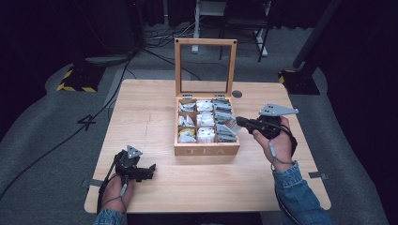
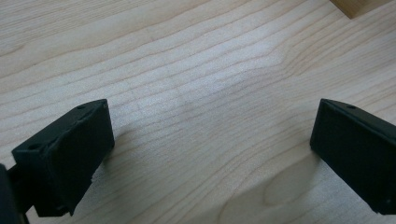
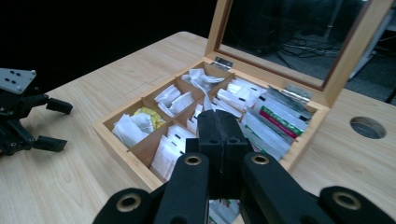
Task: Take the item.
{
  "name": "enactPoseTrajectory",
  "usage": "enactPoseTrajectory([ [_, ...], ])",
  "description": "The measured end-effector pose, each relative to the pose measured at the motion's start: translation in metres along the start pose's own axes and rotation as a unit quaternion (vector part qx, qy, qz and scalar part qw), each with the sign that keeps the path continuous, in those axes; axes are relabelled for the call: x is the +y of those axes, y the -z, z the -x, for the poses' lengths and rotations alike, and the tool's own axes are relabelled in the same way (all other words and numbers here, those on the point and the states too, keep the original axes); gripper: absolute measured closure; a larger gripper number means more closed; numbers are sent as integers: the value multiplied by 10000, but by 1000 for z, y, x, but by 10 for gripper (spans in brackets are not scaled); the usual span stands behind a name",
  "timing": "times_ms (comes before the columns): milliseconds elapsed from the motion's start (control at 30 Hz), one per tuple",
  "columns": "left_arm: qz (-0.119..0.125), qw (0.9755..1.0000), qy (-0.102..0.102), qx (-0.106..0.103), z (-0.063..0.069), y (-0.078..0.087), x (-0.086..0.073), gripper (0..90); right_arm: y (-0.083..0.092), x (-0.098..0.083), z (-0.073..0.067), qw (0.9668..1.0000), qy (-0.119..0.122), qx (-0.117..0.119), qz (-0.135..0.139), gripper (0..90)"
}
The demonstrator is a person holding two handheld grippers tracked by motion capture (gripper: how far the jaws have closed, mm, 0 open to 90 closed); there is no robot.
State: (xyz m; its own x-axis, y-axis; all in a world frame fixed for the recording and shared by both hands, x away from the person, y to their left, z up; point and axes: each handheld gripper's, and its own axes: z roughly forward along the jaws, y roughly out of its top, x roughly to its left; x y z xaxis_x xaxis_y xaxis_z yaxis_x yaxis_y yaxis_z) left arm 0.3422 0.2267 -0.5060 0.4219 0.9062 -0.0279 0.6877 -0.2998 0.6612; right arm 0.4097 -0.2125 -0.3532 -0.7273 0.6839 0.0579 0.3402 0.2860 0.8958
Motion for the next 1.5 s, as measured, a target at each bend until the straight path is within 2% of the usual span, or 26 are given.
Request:
enactPoseTrajectory([
  [267,0,10000,0,1,0,0,0,0,15,-5,15,9997,-148,-186,30,900],
  [667,-1,10000,-2,1,0,0,0,0,25,-14,33,9985,-283,-471,-48,900],
  [1000,1,10000,-1,1,0,0,0,0,24,-30,52,9957,-382,-785,-321,900],
  [1500,1,10000,-1,2,0,0,0,0,15,-61,82,9895,-733,-1012,-728,900],
])
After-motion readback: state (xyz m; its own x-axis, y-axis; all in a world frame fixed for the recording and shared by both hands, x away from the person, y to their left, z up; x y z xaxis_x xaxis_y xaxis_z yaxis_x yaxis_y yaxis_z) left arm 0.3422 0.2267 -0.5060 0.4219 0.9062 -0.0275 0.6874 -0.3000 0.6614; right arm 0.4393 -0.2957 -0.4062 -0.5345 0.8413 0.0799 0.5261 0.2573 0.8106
